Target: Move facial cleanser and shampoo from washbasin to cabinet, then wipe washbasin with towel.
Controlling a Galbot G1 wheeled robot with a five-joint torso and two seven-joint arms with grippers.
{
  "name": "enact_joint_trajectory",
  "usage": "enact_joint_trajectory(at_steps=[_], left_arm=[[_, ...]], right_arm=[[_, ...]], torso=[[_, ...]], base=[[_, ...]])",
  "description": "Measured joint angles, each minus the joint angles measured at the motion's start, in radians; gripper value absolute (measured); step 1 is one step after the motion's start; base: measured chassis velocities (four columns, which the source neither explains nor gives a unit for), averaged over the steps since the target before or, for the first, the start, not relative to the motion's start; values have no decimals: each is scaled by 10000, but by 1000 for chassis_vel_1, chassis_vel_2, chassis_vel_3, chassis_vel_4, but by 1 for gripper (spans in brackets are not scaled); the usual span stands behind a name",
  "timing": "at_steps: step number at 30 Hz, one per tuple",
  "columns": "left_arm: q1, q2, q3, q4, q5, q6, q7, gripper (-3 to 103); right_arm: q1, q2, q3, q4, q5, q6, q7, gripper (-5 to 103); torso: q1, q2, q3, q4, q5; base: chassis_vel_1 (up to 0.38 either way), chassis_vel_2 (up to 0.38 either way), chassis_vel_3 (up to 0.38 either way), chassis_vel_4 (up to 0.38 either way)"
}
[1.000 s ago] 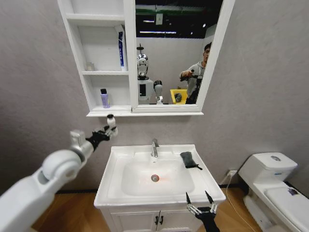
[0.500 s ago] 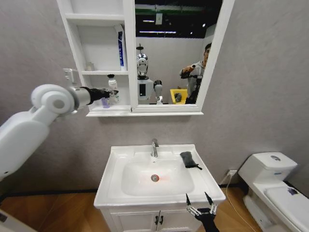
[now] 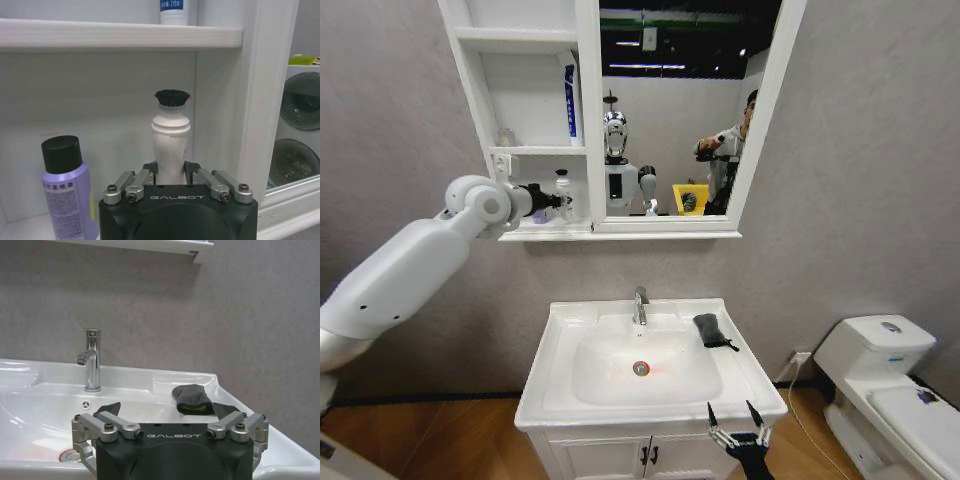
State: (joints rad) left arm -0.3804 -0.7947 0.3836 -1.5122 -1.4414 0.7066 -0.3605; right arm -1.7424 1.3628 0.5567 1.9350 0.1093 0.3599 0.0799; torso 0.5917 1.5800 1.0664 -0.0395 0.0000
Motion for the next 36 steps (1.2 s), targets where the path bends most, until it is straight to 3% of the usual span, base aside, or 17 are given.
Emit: enact_joint_trajectory(at_steps=[7, 15, 22, 27, 28, 30, 32, 33, 35, 36], left_arm=[[142, -378, 17, 346, 413, -26, 92, 28], [341, -340, -74, 340, 526, -96, 114, 26], [491, -17, -266, -51, 407, -116, 122, 54], [818, 446, -565, -651, 226, -117, 70, 65], [1141, 748, -871, -1130, 110, -141, 37, 76], [1450, 971, -1158, -1549, 34, -208, 3, 76], [2750, 1686, -2421, -3087, 14, -636, 193, 92], [2750, 1686, -2421, -3087, 14, -636, 193, 92], [4588, 2590, -3491, -4531, 661, -1003, 393, 98], [4588, 2590, -3491, -4531, 661, -1003, 393, 98]], right_arm=[[-9, -13, 26, -52, 26, 34, 6, 100], [-6, -7, 36, -80, 46, 42, 10, 100], [-7, 55, -22, -81, -25, 42, 10, 100], [-25, 75, -48, -80, -86, 41, 9, 100], [-40, 86, -65, -62, -109, 37, 9, 100], [-52, 88, -74, -42, -121, 26, 8, 100], [-76, 90, -98, 52, -99, -93, -40, 100], [-76, 90, -98, 52, -99, -93, -40, 100], [-110, 70, -137, 262, 93, -322, -138, 100], [-110, 70, -137, 262, 93, -322, -138, 100]], torso=[[0, 0, 0, -2, 0], [-2, 1, -2, 0, 0], [0, 1, -1, -1, 0], [-1, 0, -1, -3, -1], [-1, 0, -1, -3, -1], [-1, 1, -1, 0, -2], [-1, 1, -2, -1, 1], [-1, 1, -2, -1, 1], [-3, 2, -3, -2, -4], [-3, 2, -3, -2, -4]], base=[[0, 0, 0, 0], [0, 0, 0, 0], [0, 0, 0, 0], [0, 0, 0, 0], [0, 0, 0, 0], [0, 0, 0, 0], [0, 0, 0, 0], [0, 0, 0, 0], [0, 0, 0, 0], [0, 0, 0, 0]])
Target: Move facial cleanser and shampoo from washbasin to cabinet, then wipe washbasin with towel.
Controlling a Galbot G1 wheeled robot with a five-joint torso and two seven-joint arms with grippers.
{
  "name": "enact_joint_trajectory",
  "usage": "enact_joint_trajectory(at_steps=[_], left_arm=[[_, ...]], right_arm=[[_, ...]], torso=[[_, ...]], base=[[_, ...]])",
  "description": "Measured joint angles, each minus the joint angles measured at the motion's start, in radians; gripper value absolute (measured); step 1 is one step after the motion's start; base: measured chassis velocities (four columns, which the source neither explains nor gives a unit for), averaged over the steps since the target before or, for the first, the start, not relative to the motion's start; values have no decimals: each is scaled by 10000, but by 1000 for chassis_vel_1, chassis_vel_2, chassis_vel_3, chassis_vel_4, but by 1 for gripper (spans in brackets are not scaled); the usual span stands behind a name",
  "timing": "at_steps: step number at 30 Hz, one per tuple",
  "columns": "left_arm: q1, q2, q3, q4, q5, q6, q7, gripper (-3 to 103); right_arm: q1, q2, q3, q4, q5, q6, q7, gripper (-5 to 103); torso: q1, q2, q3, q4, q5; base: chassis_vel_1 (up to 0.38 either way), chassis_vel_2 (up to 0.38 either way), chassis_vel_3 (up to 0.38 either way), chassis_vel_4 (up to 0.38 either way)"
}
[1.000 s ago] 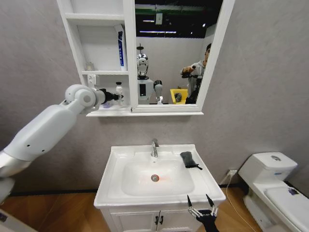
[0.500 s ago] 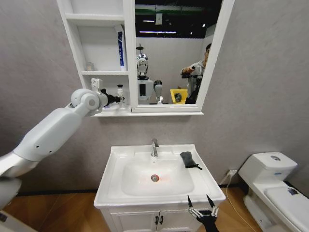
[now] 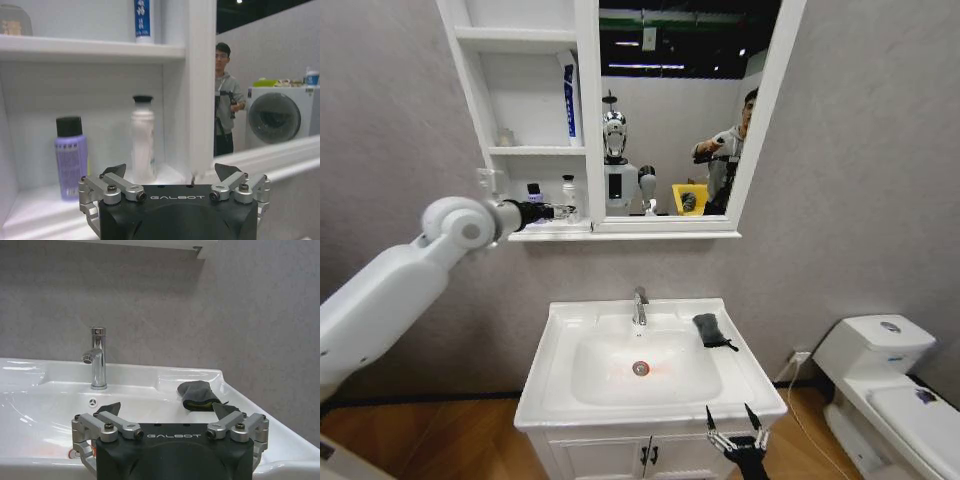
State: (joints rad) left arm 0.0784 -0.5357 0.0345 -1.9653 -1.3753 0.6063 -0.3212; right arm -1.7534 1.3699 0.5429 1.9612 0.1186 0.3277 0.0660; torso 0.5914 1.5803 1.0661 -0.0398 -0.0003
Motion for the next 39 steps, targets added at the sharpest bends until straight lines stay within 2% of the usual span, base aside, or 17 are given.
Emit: enact_joint_trajectory(at_steps=[2, 3, 4, 7, 8, 9, 11, 12, 15, 16, 20, 21, 23, 25, 27, 32, 39], left_arm=[[1584, 631, -673, -851, 626, -445, -244, 100], [3269, 987, -1337, -1394, 1185, -844, -672, 100], [3269, 987, -1337, -1394, 1185, -844, -672, 100], [6627, 539, -3017, -1713, 2826, -1565, -796, 100], [6627, 539, -3017, -1713, 2826, -1565, -796, 100], [7450, 271, -3562, -1781, 3317, -1774, -615, 100], [9512, -550, -4844, -1977, 4375, -2294, -260, 100], [9512, -550, -4844, -1977, 4375, -2294, -260, 100], [11991, -2188, -6397, -2313, 5561, -2530, 328, 100], [11991, -2188, -6397, -2313, 5561, -2530, 328, 100], [14615, -4960, -7874, -2490, 7726, -3243, 2287, 100], [14615, -4960, -7874, -2490, 7726, -3243, 2287, 100], [15493, -6190, -8187, -2580, 8695, -3659, 3250, 100], [15709, -6599, -8278, -2613, 9089, -3800, 3530, 100], [15980, -7416, -8403, -2702, 9903, -4040, 3991, 100], [15890, -7946, -8508, -2776, 10776, -4187, 4308, 100], [15768, -7941, -8498, -2789, 10834, -4187, 4305, 100]], right_arm=[[5, -2, 10, 148, 55, -35, -96, 100], [3, -19, 74, 393, 57, -89, -171, 100], [3, -19, 74, 393, 57, -89, -171, 100], [-134, 38, 395, 954, 46, -351, -137, 100], [-134, 38, 395, 954, 46, -351, -137, 100], [-143, 58, 467, 1043, 46, -422, -79, 100], [10, 59, 544, 1175, 119, -692, 20, 100], [10, 59, 544, 1175, 119, -692, 20, 100], [726, 7, 1015, 1314, 773, -1546, -1, 100], [726, 7, 1015, 1314, 773, -1546, -1, 100], [1644, -240, 1599, 1509, 1880, -2498, -177, 100], [1644, -240, 1599, 1509, 1880, -2498, -177, 100], [1841, -285, 1646, 1485, 2085, -2730, -319, 100], [1887, -285, 1641, 1445, 2093, -2784, -362, 100], [1913, -276, 1533, 1375, 1990, -2833, -438, 100], [1839, -261, 1325, 1272, 1672, -2804, -538, 100], [2470, -371, 1325, 744, 2183, -3027, -442, 100]], torso=[[0, 0, 0, 5, 1], [-1, 0, 0, 8, 7], [-1, 0, 0, 8, 7], [0, 0, 0, 0, 1], [0, 0, 0, 0, 1], [1, 0, 0, -12, 0], [2, 0, 1, -6, 7], [2, 0, 1, -6, 7], [1, 0, 1, 2, 6], [1, 0, 1, 2, 6], [1, 0, 1, 11, 4], [1, 0, 1, 11, 4], [0, 0, 1, 3, 6], [0, 0, 1, 4, 6], [0, 0, 1, 0, 8], [2, -1, 2, -2, 6], [2, -1, 2, -1, 5]], base=[[0, 0, 0, 0], [0, 0, 0, 0], [0, 0, 0, 0], [0, 0, 0, 0], [0, 0, 0, 0], [0, 0, 0, 0], [0, 0, 0, 0], [0, 0, 0, 0], [0, 0, 0, 0], [0, 0, 0, 0], [0, 0, 0, 0], [0, 0, 0, 0], [0, 0, 0, 0], [0, 0, 0, 0], [0, 0, 0, 0], [0, 0, 0, 0], [0, 0, 0, 0]])
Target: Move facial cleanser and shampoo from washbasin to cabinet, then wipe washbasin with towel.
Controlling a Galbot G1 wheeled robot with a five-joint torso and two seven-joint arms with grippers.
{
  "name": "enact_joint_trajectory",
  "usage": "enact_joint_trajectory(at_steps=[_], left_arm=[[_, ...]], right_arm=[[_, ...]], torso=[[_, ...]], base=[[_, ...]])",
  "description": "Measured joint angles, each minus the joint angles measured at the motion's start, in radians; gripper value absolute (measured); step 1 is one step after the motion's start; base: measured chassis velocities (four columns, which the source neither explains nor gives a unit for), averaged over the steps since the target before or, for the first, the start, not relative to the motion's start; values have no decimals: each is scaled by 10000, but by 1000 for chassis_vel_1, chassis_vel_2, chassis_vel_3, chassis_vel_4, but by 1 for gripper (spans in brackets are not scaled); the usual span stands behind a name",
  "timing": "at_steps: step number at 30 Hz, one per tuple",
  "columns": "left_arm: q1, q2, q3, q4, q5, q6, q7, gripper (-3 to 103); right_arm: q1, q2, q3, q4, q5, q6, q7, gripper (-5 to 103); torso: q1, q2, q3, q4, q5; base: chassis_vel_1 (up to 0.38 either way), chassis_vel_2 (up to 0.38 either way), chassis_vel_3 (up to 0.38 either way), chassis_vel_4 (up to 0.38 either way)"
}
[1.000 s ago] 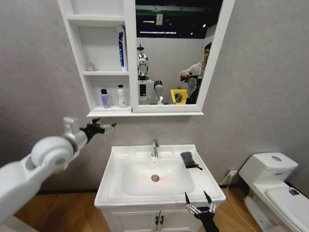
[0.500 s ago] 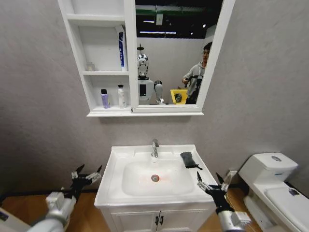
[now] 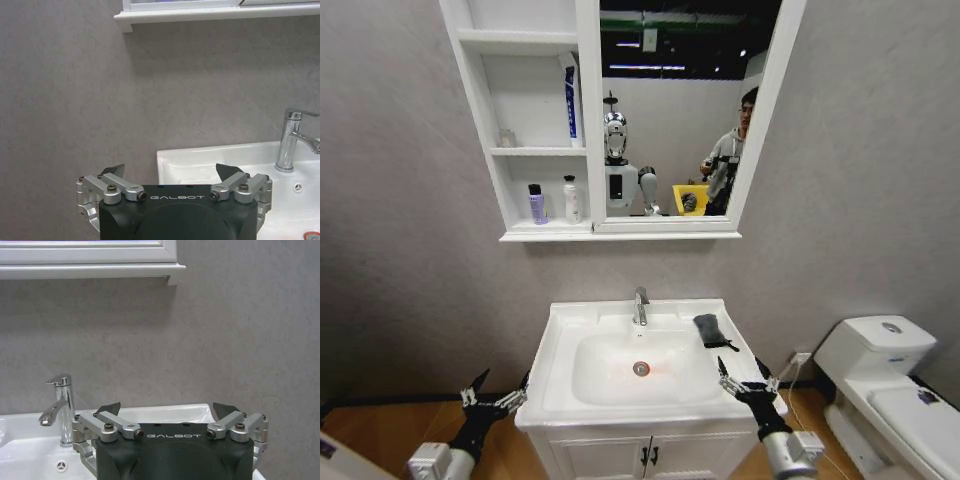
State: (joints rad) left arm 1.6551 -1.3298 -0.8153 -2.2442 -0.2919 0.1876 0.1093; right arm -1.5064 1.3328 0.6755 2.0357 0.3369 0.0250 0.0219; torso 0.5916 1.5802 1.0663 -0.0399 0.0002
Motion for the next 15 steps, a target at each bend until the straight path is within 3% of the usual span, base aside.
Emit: enact_joint_trajectory(at_steps=[5, 11, 13, 14, 15], left_arm=[[-43, 40, 31, 0, -44, 11, -26, 100], [-59, 58, 46, 2, -71, 22, -43, 100], [-75, 73, 58, 7, -92, 34, -58, 100], [-75, 73, 58, 7, -92, 34, -58, 100], [-79, 77, 62, 9, -97, 37, -60, 100]], right_arm=[[1710, -396, 35, -1030, 1139, -1053, 242, 100], [3371, -742, -251, -2125, 1379, -1420, 406, 100], [5041, -905, -846, -3689, 1385, -1923, 895, 100], [5041, -905, -846, -3689, 1385, -1923, 895, 100], [5501, -965, -1029, -4133, 1382, -2462, 1053, 100]], torso=[[2, -1, 1, 2, 0], [1, -1, 1, 4, -3], [3, -2, 3, 6, 2], [3, -2, 3, 6, 2], [4, -3, 3, 5, 1]], base=[[0, 0, 0, 0], [0, 0, 0, 0], [0, 0, 0, 0], [0, 0, 0, 0], [0, 0, 0, 0]])
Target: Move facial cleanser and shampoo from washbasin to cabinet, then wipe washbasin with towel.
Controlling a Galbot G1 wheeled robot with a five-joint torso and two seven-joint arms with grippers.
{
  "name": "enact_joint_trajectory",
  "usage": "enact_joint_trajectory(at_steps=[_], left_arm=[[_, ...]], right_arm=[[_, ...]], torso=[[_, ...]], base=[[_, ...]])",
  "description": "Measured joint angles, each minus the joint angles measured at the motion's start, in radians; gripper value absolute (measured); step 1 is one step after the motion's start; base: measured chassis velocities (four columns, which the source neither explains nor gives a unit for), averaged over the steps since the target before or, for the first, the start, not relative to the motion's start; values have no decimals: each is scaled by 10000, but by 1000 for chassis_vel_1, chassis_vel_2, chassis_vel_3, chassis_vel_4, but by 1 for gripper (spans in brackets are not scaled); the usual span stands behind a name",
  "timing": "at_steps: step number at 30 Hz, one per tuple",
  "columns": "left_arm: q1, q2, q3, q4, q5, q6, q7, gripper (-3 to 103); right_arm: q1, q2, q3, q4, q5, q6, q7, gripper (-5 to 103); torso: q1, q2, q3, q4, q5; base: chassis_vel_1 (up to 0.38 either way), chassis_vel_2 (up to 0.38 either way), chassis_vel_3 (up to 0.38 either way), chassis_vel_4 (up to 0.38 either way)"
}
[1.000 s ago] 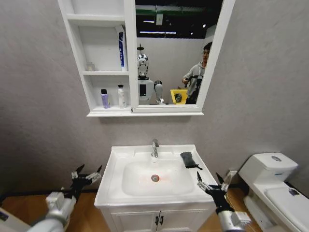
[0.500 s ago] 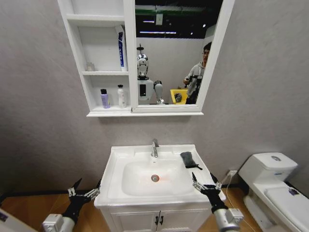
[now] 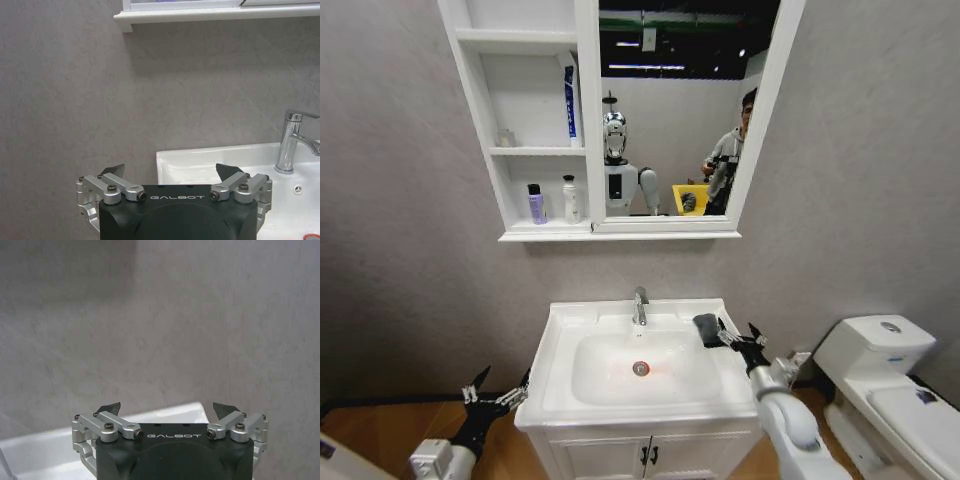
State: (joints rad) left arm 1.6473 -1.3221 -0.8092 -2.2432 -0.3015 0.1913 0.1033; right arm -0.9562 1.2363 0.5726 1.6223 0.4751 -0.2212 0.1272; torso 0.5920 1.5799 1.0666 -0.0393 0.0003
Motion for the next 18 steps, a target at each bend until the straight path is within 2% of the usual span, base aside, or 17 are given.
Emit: enact_joint_trajectory(at_steps=[1, 4, 6, 11, 18], left_arm=[[-4, 3, 0, 0, -2, 1, -3, 100], [-6, 6, 5, 2, -5, 5, -5, 100], [-10, 11, 7, 5, -12, 8, -10, 100], [-16, 15, 12, 8, -23, 12, -17, 100], [-20, 18, 17, 11, -29, 18, -20, 100]], right_arm=[[347, -90, -152, -368, 71, -490, 44, 100], [696, -164, -328, -817, 196, -822, 104, 100], [1511, -403, -761, -1850, 435, -1220, 45, 100], [2568, -766, -1433, -3226, 578, -1220, -301, 100], [3072, -828, -1945, -4322, 438, -1021, -732, 100]], torso=[[0, 1, 0, -1, -4], [-1, 1, -1, -6, -3], [-1, 1, -1, -5, 1], [-1, 0, -2, -2, -3], [-3, 1, -2, -3, -2]], base=[[0, 0, 0, 0], [0, 0, 0, 0], [0, 0, 0, 0], [0, 0, 0, 0], [0, 0, 0, 0]])
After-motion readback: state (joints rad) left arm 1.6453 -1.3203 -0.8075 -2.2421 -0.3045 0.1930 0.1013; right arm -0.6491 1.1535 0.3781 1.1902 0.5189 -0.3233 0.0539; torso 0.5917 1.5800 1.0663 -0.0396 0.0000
